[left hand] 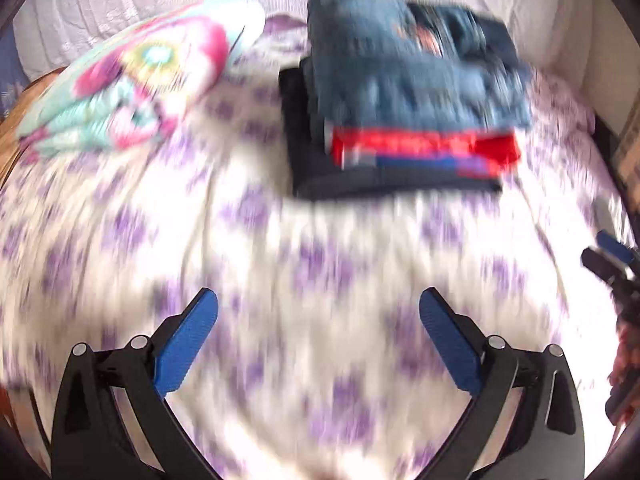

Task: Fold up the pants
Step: 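Lift the folded jeans with both tools and place them on the red-and-navy stack, then open both tools and withdraw them from the stacked jeans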

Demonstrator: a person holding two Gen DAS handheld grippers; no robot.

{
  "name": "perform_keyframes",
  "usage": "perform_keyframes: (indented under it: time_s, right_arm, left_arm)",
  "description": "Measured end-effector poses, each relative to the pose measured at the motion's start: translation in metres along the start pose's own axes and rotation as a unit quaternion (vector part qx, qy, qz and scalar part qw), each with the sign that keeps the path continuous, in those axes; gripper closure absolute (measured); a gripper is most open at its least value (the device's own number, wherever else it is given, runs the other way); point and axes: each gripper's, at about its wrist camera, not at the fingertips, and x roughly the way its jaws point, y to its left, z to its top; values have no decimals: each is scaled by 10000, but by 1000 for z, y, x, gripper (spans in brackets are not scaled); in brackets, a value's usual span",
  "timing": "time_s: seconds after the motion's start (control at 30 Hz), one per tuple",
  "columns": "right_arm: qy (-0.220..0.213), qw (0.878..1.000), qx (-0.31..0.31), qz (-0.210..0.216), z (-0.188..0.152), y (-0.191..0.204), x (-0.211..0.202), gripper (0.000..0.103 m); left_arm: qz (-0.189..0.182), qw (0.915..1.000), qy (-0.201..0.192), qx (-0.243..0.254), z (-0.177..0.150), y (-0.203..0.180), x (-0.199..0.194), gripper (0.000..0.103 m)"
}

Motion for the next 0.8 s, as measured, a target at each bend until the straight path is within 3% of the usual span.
perform_keyframes:
  time_s: [0.13, 0.27, 0.4, 0.5, 0.6, 0.7, 0.8]
  right_arm:
    - [330, 9987, 373, -68, -54, -8, -26, 4]
    - [435, 9973, 562, -198, -74, -9, -44, 4]
    - [-284, 9983, 482, -170, -35, 5, -84, 3]
    - [-826, 9961, 227, -195, 17, 25, -110, 4]
    - [-1573, 9872, 88, -264, 62, 45, -148, 4]
    - [-2145, 9763, 139, -232, 78, 59, -178, 4]
    - [-2253, 9740, 208, -105, 73, 66, -187, 3]
  left_arm:
    - [130, 9989, 363, -283, -60, 4, -8, 5]
    - [120, 9988, 437, -172, -68, 4, -21, 5]
    - [518, 9986, 5, -63, -26, -4, -62, 5]
    - [336, 9992, -129, -195, 16, -10, -88, 5]
    - [448, 9970, -609, -150, 54, -29, -120, 5]
    - [546, 9935, -1000, 7, 75, -40, -156, 5]
    - [641, 9909, -1180, 116, 81, -47, -177, 5]
